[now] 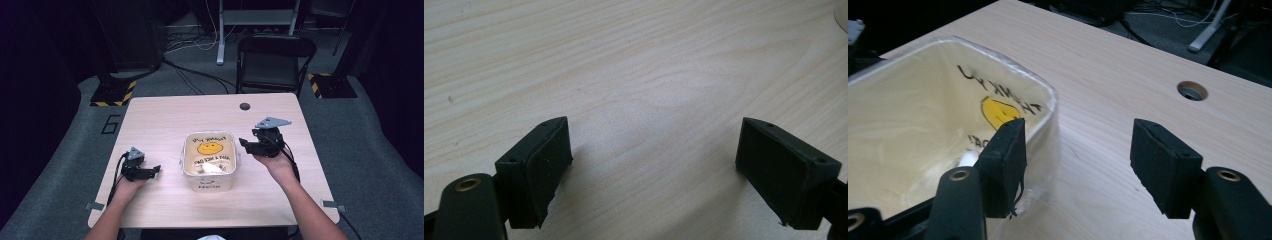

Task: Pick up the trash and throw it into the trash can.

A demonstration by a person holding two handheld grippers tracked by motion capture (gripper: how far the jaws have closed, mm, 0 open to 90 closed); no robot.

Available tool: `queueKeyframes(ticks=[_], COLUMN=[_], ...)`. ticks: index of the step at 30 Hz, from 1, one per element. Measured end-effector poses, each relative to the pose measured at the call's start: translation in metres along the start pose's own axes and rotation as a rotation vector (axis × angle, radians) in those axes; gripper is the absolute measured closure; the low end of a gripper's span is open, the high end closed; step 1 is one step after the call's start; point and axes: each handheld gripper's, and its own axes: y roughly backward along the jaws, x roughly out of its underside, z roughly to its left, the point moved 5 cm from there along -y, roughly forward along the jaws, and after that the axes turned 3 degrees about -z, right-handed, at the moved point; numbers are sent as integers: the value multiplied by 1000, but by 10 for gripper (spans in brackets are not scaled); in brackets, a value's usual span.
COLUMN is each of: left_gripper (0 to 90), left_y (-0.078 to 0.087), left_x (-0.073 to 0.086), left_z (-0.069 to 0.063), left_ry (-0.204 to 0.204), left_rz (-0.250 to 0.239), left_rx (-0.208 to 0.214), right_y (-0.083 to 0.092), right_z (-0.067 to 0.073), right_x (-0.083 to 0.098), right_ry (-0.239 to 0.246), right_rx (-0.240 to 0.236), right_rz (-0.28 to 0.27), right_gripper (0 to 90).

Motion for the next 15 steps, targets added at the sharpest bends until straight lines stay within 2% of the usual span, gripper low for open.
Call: queueKeyframes(ticks=[4,15], left_gripper=[147,147], left_y=[0,0], left_x=[0,0], left_z=[0,0], left_ry=[0,-5], left_rz=[0,-4], left_rx=[0,-1], right_y=[0,-4], right_z=[-8,-35], right_x=[7,46], right_ry=[6,-34], right_rx=[34,126], right_rz=[2,29], right_gripper=[388,388])
